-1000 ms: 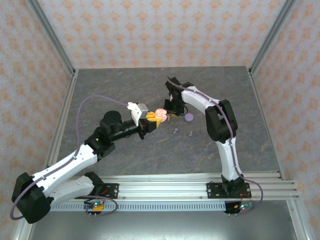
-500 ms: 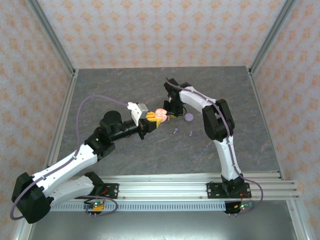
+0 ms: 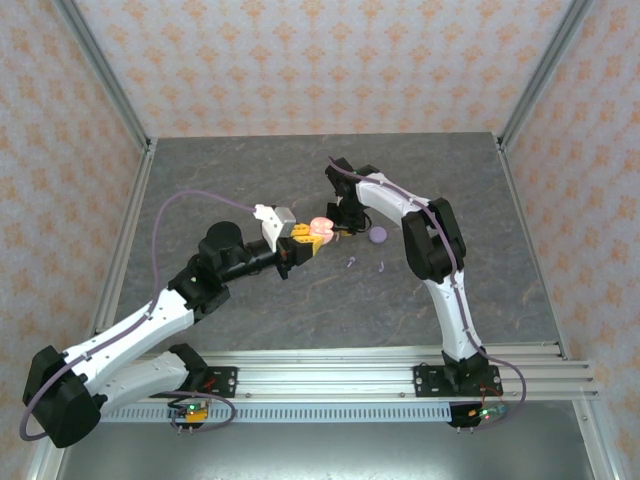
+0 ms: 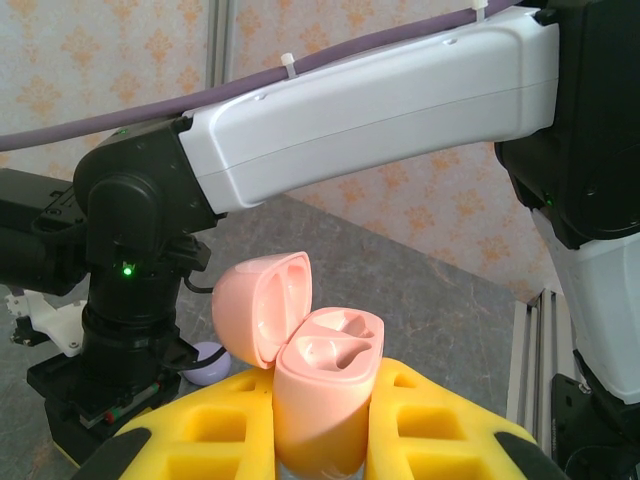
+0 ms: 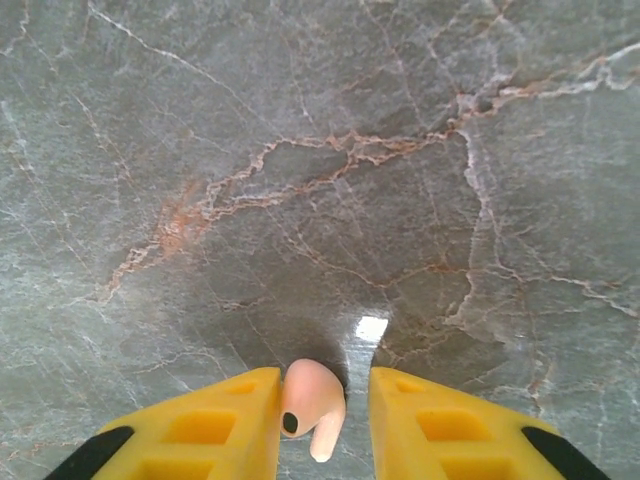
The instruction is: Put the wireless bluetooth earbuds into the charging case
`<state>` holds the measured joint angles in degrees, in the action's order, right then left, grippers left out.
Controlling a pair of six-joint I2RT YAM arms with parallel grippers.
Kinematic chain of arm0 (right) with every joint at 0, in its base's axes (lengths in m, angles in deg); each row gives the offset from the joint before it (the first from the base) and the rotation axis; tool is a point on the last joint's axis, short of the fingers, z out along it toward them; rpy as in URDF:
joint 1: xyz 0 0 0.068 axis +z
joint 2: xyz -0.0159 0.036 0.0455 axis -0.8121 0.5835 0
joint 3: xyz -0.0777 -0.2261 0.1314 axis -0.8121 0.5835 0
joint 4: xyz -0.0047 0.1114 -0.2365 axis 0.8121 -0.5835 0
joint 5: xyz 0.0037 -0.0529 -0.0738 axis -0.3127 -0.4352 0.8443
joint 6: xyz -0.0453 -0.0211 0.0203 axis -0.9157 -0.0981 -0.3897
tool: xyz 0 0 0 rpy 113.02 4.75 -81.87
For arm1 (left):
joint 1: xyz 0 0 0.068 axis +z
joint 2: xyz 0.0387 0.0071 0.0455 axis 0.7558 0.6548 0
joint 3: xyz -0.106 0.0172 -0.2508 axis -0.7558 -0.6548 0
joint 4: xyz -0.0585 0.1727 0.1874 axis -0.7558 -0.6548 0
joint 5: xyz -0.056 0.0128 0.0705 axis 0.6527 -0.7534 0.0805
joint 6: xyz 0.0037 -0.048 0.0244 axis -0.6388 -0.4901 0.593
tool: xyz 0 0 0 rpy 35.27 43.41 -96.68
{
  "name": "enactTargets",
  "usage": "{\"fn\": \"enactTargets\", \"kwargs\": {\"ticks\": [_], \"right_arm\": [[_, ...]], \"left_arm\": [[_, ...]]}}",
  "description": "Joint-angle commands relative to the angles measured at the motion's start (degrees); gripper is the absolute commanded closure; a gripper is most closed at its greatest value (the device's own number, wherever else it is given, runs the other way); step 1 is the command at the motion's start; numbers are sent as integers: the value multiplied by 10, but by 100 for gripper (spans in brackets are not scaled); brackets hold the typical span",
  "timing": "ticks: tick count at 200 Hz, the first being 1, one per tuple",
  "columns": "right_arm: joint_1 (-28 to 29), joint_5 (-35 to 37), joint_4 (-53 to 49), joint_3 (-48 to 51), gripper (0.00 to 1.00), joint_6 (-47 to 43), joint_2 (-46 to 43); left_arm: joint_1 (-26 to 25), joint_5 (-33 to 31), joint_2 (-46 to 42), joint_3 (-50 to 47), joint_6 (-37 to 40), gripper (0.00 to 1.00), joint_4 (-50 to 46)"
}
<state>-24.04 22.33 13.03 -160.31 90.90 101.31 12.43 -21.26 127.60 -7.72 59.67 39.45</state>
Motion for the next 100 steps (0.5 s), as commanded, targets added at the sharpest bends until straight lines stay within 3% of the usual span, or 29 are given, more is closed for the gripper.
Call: {"fn": "enactTargets", "kwargs": {"ticks": [1, 100], "right_arm": [[7, 15, -21, -17, 72, -5, 23], [7, 18, 27, 35, 81, -2, -10]], "left_arm": [[-1, -11, -16, -2, -4, 96, 3], [-1, -19, -12, 7, 6, 96, -34]]}}
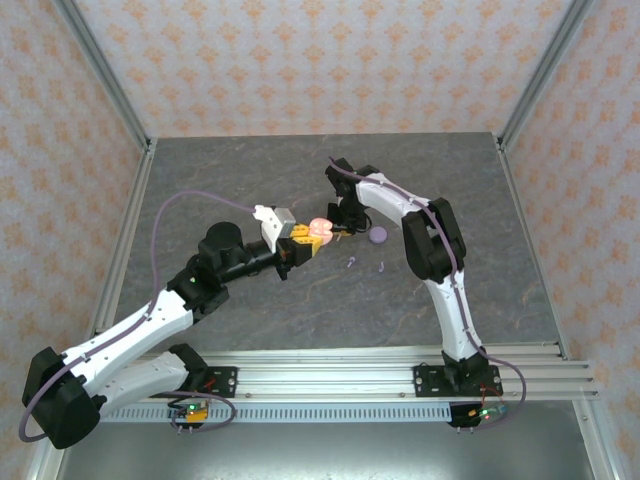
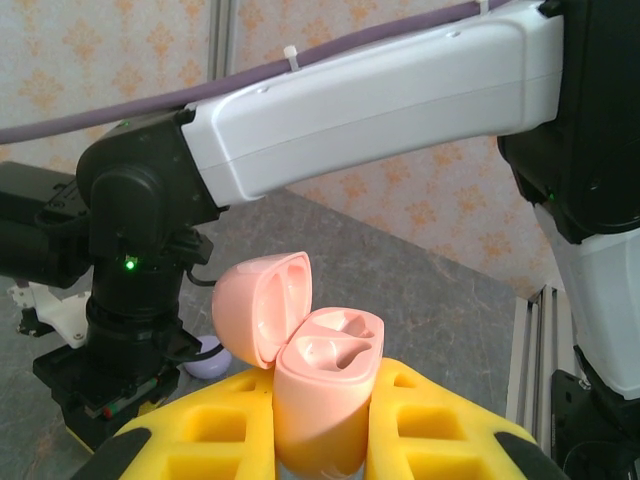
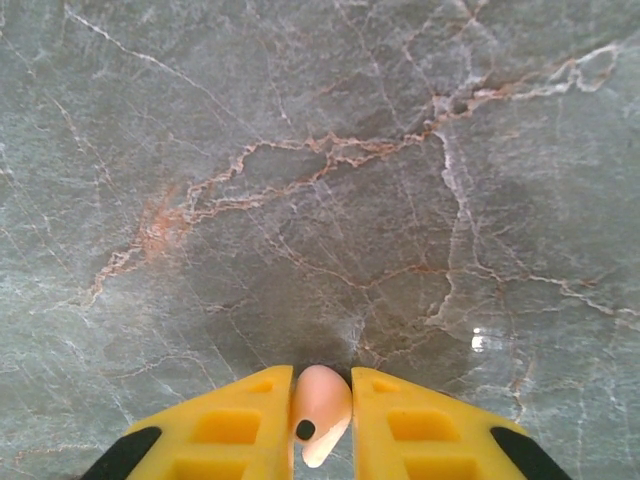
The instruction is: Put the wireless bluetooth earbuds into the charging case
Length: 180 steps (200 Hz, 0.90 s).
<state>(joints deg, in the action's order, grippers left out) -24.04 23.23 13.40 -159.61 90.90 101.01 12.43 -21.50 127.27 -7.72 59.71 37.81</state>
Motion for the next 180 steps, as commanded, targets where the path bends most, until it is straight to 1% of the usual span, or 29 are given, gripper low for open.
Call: {"fn": "enactTargets", "kwargs": {"ticks": [1, 34, 72, 129, 180], "right_arm": [[7, 9, 24, 29, 81, -2, -8], [7, 12, 52, 65, 82, 0, -34], [-10, 5, 115, 143, 82, 15, -99], [-37, 12, 180, 247, 83, 36, -210], [-38, 15, 213, 305, 83, 44, -308]], "left_arm": [[-1, -17, -9, 7, 6, 96, -18], [-1, -36, 4, 15, 0, 96, -42], [-1, -77, 31, 19, -11, 95, -62], [-1, -106, 65, 9, -22, 95, -38], [-1, -113, 96, -8, -35, 95, -3]]}}
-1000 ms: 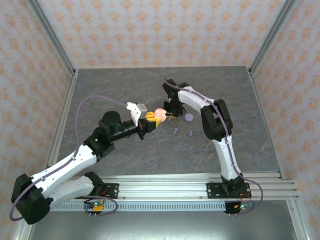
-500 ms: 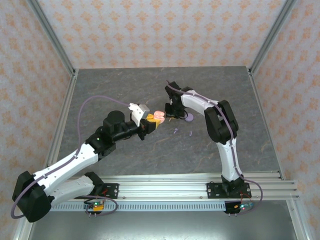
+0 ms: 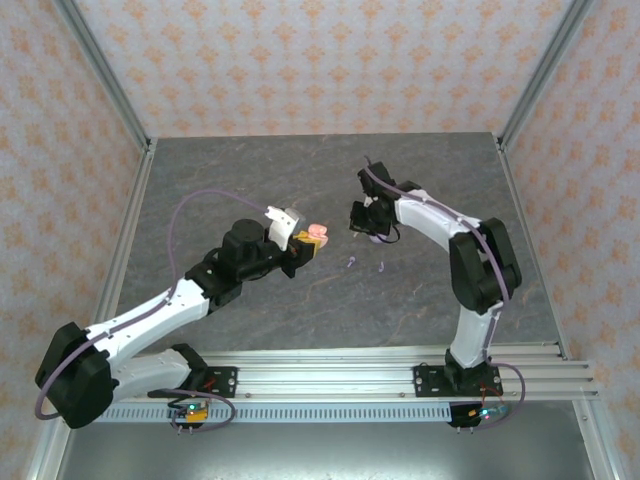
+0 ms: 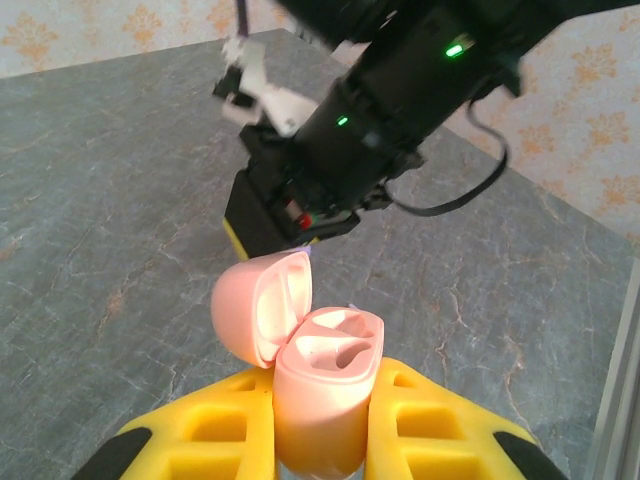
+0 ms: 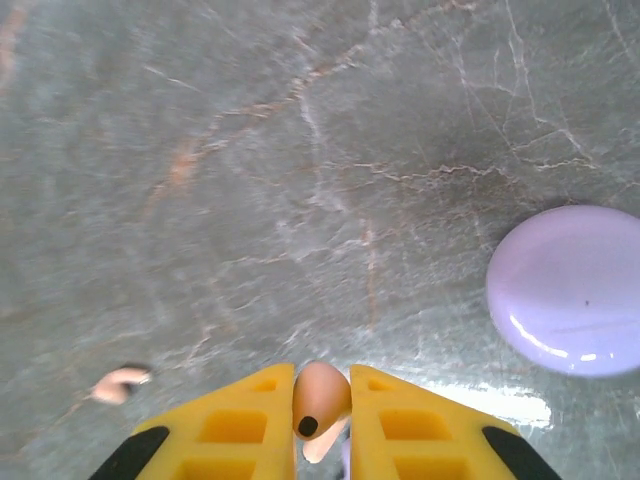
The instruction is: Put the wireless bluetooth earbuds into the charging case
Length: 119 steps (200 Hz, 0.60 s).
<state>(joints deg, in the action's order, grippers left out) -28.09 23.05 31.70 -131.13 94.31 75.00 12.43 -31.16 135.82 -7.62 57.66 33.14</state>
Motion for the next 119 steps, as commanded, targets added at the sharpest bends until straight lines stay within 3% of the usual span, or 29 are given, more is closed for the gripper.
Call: {"fn": "enactTargets", "kwargs": {"ticks": [1, 119], "right_arm": [[2, 17, 31, 21, 83, 10, -51], [48, 28, 107, 87, 82, -51, -235]], "left_arm": [[-1, -17, 11, -10, -15, 95, 45], [-1, -9, 72, -21, -44, 95, 114]]}}
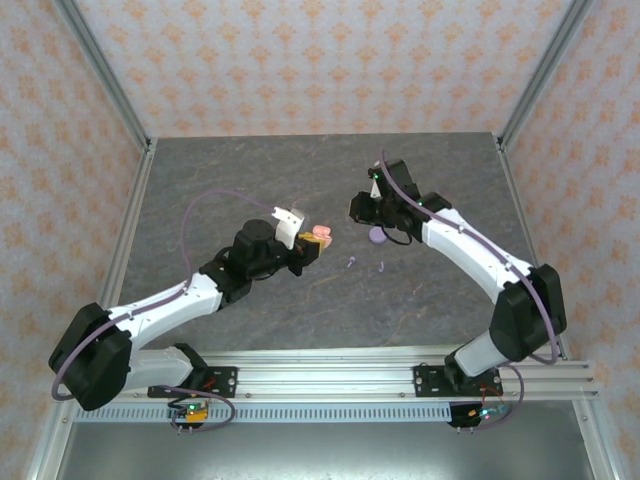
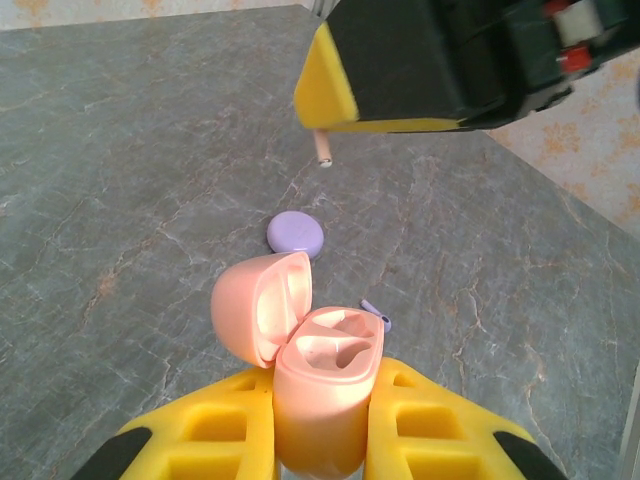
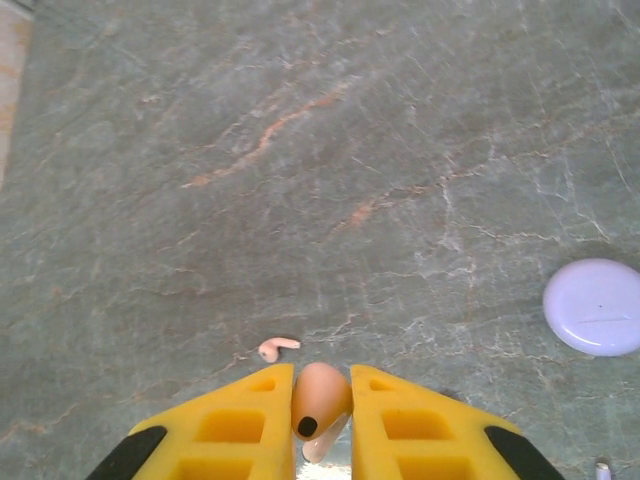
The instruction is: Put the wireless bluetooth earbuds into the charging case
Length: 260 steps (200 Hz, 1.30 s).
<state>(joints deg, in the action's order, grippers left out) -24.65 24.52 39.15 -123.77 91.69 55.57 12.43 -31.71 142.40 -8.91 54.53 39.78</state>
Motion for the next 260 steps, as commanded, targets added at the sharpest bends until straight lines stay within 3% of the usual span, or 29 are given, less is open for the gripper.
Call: {"fn": "enactTargets", "kwargs": {"ticks": [1, 116, 260], "right_arm": [[14, 14, 33, 14, 82, -25, -42], [52, -19, 52, 20, 81, -45, -106], [78, -35, 43, 22, 81, -59, -103]], "left_arm": [[-1, -4, 7, -8, -13, 95, 49], [-1, 59, 45, -14, -54, 96, 172], [-1, 54, 62, 23, -74, 96, 169]]}}
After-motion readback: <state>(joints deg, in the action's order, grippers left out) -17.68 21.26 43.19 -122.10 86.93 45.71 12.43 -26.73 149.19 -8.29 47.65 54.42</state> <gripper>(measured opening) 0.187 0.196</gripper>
